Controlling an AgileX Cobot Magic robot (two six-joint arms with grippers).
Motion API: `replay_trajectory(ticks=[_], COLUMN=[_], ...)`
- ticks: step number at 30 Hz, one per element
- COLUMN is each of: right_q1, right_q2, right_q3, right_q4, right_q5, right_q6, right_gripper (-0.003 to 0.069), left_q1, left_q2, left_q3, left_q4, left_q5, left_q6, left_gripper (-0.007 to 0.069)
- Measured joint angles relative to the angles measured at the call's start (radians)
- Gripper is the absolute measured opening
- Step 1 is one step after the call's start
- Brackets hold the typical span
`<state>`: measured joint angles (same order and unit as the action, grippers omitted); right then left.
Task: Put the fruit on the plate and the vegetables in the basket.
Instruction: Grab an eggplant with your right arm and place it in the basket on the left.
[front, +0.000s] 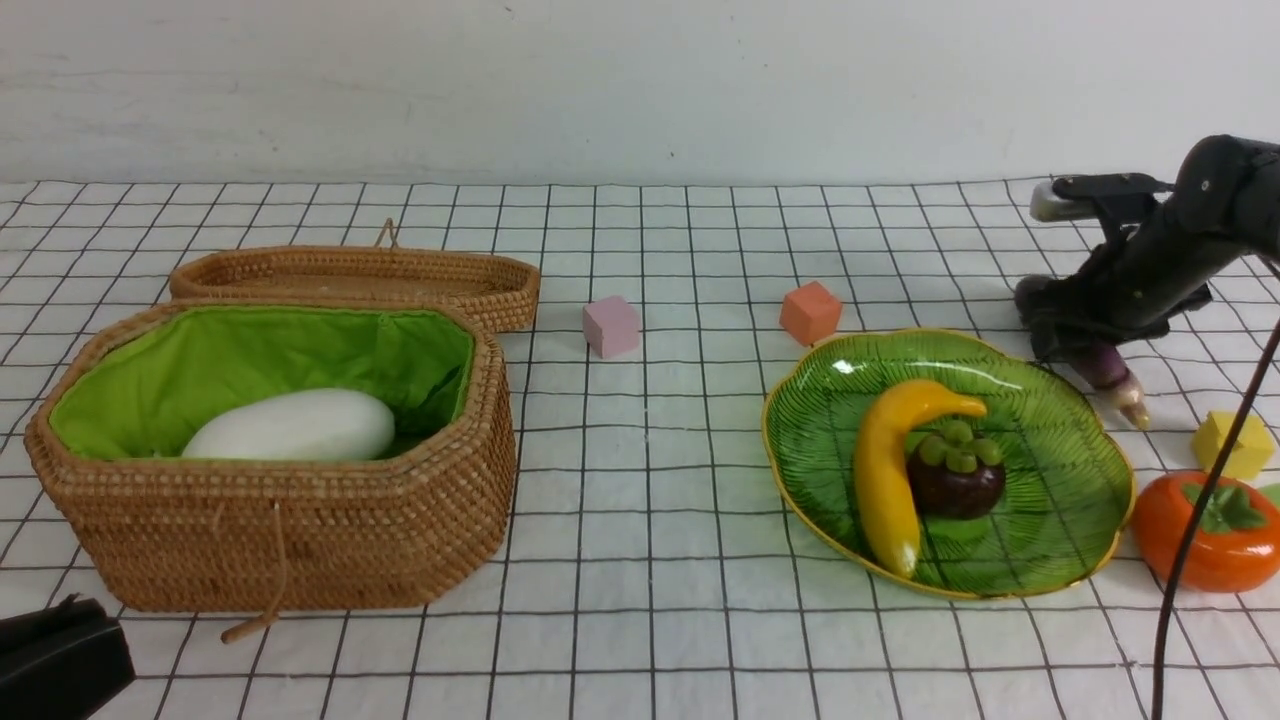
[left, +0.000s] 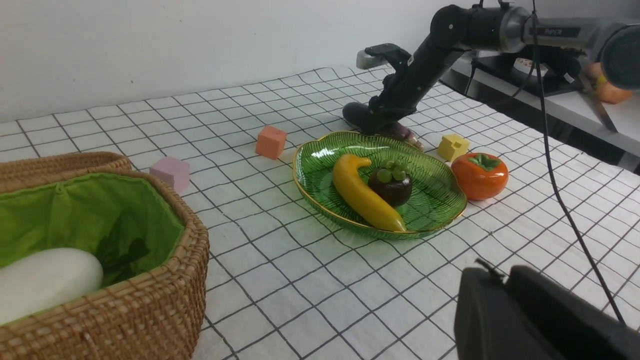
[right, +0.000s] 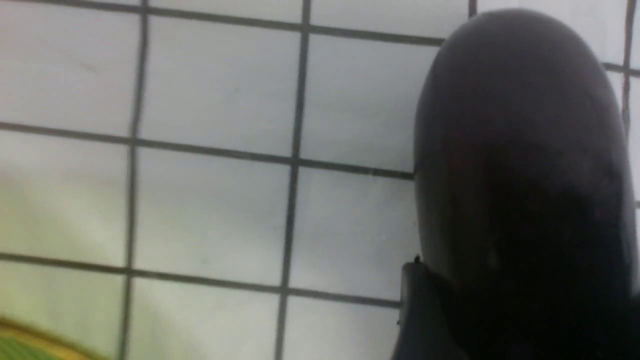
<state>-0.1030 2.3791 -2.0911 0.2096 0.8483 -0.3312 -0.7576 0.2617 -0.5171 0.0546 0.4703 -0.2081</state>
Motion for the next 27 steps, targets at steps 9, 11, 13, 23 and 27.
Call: replay_trajectory(ticks=[9, 11, 13, 23, 27], right_q1=[0.130, 0.233, 0.341, 0.764, 0.842], right_q2=[-0.327, -0.381, -0.400, -0.278, -0.183], right_q3=[-0.051, -0.052, -0.053, -0.052, -0.050], right_q4=[0.407, 0.538, 0.618, 0.620, 0.617], right_q5=[0.239, 0.276, 0.291, -0.033, -0.220], right_q6=[-0.156, -0.265, -0.343, -0.522, -0.577], right_gripper=[0.0398, 0.0398, 0.0398, 0.0398, 0.0398], left_q1=[0.000, 0.000, 0.000, 0.000, 0.000], left_q2=[0.000, 0.000, 0.000, 0.000, 0.000], left_q3=[0.000, 0.000, 0.000, 0.000, 0.000], left_q4=[0.105, 0.170, 0.230, 0.505, 0.577], left_q5=[0.002, 0.008, 0.021, 0.106, 0.111], left_q6=[-0.040, -0.106, -0.161, -0.401, -0.486], left_gripper=[0.0053, 0.0053, 0.0053, 0.0053, 0.0053])
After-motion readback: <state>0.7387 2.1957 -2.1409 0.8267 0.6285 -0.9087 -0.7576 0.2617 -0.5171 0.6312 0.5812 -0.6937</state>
